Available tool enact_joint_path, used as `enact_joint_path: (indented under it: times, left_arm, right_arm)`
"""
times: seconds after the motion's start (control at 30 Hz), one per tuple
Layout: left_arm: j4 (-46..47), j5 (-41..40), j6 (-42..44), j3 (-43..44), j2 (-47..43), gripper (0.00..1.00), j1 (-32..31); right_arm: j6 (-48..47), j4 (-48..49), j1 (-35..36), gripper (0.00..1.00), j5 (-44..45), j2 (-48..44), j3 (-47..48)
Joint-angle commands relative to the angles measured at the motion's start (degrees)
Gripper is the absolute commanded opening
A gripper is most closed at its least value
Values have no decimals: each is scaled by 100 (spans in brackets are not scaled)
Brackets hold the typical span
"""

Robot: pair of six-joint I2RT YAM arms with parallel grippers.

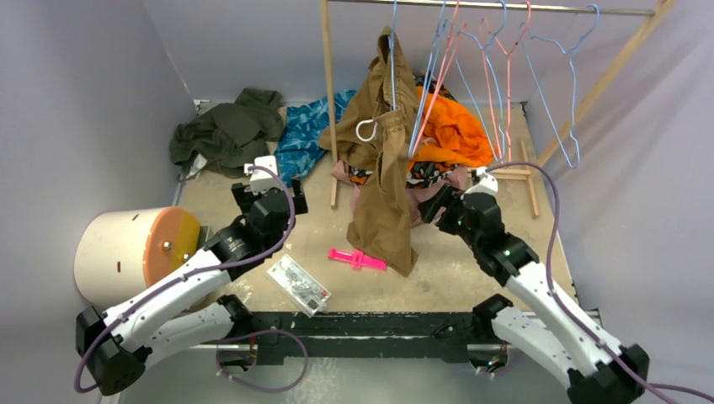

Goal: Place the shorts on the hanger
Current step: Move the shorts from the center of the board.

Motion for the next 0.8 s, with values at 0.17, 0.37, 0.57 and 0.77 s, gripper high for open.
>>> enact_joint_path:
  times: [0.17, 0.37, 0.57, 0.77]
  left_arm:
    - [69, 93, 68, 59, 32, 98, -20]
    - [84, 176, 77, 76, 91, 98, -20]
    - [52, 225, 86, 114, 159, 98, -20]
    - [41, 234, 110, 113, 128, 98, -22]
  right_arm:
    - [582, 1382, -1632, 67, -262, 1064, -471]
    - [893, 2158, -1731, 63, 281, 1673, -828]
    - [1284, 3091, -1861, 62, 52, 2478, -1001]
    - [1452, 3549, -1902, 61, -107, 3330, -844]
